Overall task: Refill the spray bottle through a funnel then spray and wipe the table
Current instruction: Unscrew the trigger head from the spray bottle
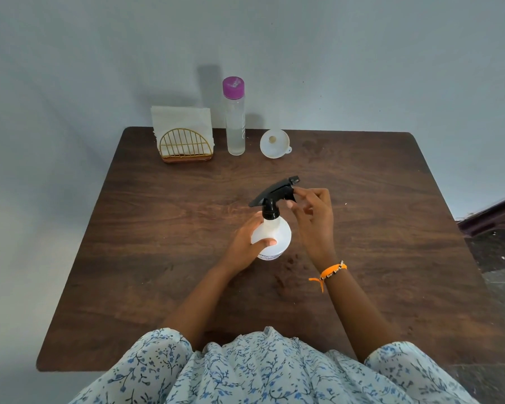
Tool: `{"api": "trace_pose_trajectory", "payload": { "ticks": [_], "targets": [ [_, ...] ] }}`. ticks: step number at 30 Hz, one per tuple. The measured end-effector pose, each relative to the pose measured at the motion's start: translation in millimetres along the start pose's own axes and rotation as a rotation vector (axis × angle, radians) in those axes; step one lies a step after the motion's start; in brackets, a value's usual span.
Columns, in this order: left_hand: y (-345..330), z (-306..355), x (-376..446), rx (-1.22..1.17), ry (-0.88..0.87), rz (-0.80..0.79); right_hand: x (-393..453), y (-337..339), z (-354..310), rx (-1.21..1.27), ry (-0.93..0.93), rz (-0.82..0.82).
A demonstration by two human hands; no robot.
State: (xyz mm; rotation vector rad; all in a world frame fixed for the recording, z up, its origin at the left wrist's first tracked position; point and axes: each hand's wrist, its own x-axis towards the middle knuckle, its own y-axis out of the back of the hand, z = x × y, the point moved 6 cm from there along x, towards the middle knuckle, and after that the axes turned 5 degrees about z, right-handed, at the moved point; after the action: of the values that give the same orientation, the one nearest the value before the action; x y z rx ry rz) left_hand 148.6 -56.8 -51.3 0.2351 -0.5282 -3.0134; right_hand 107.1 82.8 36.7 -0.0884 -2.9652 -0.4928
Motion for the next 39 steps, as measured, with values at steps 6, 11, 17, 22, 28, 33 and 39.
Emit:
{"api": "trace_pose_trajectory", "payload": {
  "ticks": [6,11,17,22,28,33,39],
  "targets": [
    [1,3,-1,-0.016,0.009,-0.006,3,-12,-6,-0.008,0.054,-0.132],
    [1,3,-1,-0.003,0.012,0.009,-1,-13,-1,0.057,-0.009,-0.201],
    [0,-2,0,0.050,0.026,0.007,-6,-16,-3,0.596,-0.184,-0.368],
    [-2,-2,-1,0.056,0.054,0.000,-7,-20,-4,0.538,-0.208,-0.313],
    [-1,-4,0,0.071,0.043,-0.018,2,-9,-17,0.612,-0.151,-0.177],
    [-1,-1,0,0.078,0.022,-0.012,17,5,-28,0.714,-0.147,-0.031],
    [-2,-3,1,0.083,0.047,-0.019,33,17,-53,0.774,-0.077,0.036]
  ]
}}
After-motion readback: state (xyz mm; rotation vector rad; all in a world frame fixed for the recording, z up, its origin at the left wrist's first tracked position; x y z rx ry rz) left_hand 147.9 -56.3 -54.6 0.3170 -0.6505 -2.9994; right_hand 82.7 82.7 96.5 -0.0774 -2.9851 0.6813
